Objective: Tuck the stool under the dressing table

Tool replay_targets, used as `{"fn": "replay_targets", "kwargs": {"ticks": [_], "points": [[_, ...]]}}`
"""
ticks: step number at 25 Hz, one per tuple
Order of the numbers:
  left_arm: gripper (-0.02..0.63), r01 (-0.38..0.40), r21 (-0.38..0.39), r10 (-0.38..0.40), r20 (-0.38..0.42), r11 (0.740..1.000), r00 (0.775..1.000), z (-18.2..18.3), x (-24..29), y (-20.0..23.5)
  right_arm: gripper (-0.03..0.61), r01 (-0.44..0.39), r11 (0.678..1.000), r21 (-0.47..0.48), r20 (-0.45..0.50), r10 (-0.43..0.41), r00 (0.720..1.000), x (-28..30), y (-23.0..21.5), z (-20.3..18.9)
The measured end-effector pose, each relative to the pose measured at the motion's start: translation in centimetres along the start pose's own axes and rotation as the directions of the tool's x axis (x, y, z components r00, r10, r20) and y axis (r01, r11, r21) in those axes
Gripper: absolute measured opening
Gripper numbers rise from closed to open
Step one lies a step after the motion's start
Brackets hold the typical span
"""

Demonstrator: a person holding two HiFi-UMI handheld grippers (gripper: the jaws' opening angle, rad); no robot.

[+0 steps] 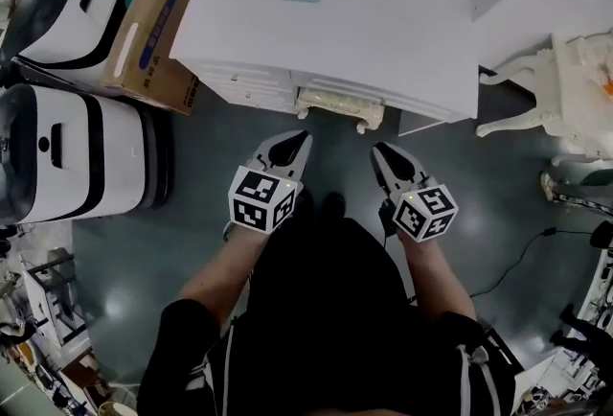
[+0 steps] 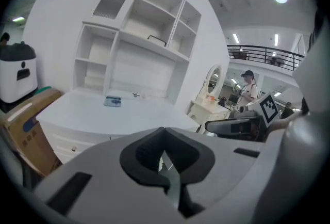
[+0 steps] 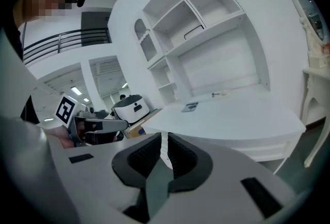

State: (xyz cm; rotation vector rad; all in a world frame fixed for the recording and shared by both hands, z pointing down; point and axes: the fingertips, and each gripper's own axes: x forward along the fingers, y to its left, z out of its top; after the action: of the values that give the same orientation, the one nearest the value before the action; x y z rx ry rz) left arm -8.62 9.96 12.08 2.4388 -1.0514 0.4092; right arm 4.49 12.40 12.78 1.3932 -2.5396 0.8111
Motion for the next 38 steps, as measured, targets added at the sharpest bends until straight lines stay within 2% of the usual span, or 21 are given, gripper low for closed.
{"fn": "replay_targets", "kwargs": {"ticks": [4, 10, 18, 24, 28, 38], "points": [[0.006, -0.004, 0.042, 0.001, 0.060, 0.999, 0.998, 3.4, -3.3, -1.6, 0.052, -0.019, 0.999, -0.048, 0.035, 0.021, 0.999, -1.8, 2.7, 3.0], [0.006, -0.010, 0.098, -0.006, 0.160, 0.995, 0.987, 7.7, -7.5, -4.4, 0.034, -0.115, 0.993, 0.015, 0.174, 0.110, 0.979, -4.6, 7.8, 7.9], [0.006, -0.019, 0.109, -0.009, 0.253, 0.994, 0.967, 12.5, -11.6, -5.2, 0.021, -0.135, 0.980, -0.143, 0.226, 0.165, 0.960, -6.5, 12.2, 12.2], [0.006, -0.032, 0.098, 0.006, 0.255, 0.995, 0.967, 13.5, -12.9, -4.2, 0.020, -0.191, 0.963, -0.190, 0.224, 0.232, 0.947, -5.6, 14.4, 13.3], [0.006, -0.047, 0.107, 0.019, 0.251, 0.993, 0.968, 13.6, -13.0, -3.5, 0.020, -0.155, 0.955, -0.253, 0.187, 0.206, 0.960, -4.8, 14.5, 13.0], [0.006, -0.031, 0.139, -0.003, 0.244, 0.990, 0.970, 13.9, -12.2, -4.5, 0.018, -0.133, 0.960, -0.248, 0.220, 0.190, 0.957, -5.4, 13.9, 13.7]]}}
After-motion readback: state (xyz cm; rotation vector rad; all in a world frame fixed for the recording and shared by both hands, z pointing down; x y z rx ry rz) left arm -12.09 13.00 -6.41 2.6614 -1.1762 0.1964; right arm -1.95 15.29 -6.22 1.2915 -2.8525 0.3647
